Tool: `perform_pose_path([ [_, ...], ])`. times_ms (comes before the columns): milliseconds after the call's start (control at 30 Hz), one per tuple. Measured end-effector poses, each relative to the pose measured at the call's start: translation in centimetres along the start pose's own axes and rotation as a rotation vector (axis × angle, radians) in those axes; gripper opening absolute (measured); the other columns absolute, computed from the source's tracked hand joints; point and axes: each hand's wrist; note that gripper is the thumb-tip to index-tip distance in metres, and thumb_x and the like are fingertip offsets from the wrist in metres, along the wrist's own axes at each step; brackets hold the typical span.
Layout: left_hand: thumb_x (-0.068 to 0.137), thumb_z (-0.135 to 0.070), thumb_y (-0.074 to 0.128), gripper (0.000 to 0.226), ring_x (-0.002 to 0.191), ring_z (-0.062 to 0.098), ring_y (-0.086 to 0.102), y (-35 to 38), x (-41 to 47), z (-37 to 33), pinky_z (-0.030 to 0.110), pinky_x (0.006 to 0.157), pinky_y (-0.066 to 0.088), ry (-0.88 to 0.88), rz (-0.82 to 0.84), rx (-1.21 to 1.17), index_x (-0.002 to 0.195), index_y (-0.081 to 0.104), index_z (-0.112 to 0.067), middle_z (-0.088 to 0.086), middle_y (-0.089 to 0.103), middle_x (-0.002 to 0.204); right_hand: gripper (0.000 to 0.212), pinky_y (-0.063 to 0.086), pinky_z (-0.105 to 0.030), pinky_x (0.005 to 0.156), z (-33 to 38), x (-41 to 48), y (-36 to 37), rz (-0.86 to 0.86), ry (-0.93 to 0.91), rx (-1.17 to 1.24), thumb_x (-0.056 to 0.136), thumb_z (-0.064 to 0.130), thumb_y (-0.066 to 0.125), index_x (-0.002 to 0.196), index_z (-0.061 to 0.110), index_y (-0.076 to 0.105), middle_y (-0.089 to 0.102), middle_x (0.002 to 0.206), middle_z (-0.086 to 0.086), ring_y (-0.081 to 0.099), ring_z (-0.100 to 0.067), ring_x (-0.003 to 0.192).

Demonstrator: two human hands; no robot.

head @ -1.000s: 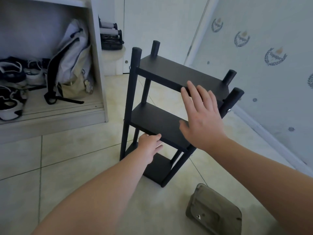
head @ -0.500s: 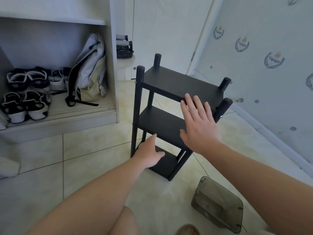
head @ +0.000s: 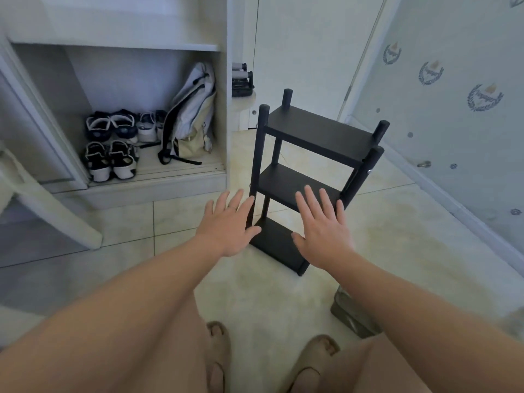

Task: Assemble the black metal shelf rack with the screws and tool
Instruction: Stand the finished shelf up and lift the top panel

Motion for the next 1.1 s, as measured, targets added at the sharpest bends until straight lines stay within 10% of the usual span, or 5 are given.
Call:
perform_pose_path([
  [633, 0.1, -0.065, 0.019, 0.077, 0.152, 0.029, -0.019, 20.1, 8.2, 10.6, 0.054, 0.121, -0.004, -0.199, 0.496, -0.01, 0.158, -0.014, -0.028, 0.0, -0.019, 0.166, 0.08, -0.004, -0.057, 0.125, 6.2, 7.1, 20.7, 0.528, -0.118, 0.086, 0.103, 0.053, 0.033, 0.161, 0.022, -0.013, -0.017, 0.17, -0.001, -0.016, -0.03, 0.156],
  [1100, 0.101, -0.063, 0.02, 0.073, 0.152, 0.027, -0.02, -13.1, 1.6, 2.4, 0.053, 0.121, -0.005, -0.38, 0.556, -0.195, 0.158, -0.011, -0.029, -0.003, -0.018, 0.166, 0.079, 0.002, -0.056, 0.126, 1.1, 9.2, -14.1, 0.66, -0.238, 0.074, 0.105, 0.052, 0.032, 0.161, 0.021, -0.015, -0.016, 0.17, -0.003, -0.012, -0.033, 0.156],
])
Point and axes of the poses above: each hand's wrist, its own x-axis towards the middle knuckle, its own y-axis out of the palm, z = x × y
